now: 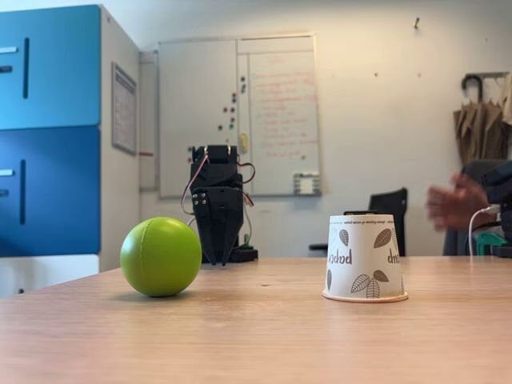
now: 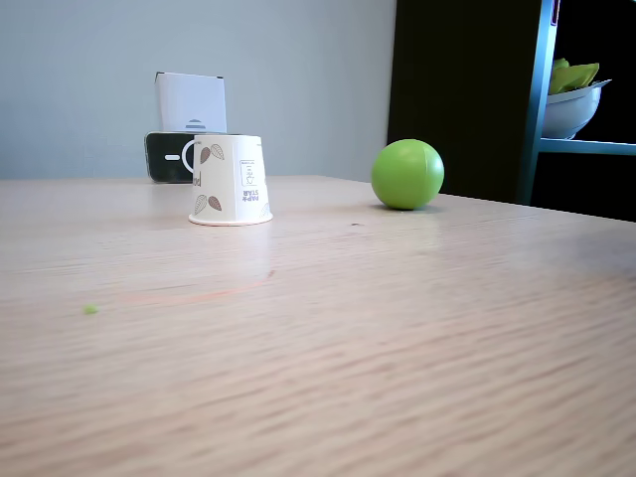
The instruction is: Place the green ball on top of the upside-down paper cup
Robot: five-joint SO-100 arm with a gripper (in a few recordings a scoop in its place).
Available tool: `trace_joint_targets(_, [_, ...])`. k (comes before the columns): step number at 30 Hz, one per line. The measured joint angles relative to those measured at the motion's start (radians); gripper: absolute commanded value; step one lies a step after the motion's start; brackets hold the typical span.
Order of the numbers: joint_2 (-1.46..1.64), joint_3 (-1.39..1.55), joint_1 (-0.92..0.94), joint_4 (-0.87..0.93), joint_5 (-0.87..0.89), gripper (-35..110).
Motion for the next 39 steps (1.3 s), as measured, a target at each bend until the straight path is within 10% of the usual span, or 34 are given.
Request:
trace_joint_targets(21, [-0.141, -0.057, 0.0, -0.008, -0.035, 0])
trace_joint_targets(39, [-1.123, -1.029, 0.0, 0.091, -0.034, 4])
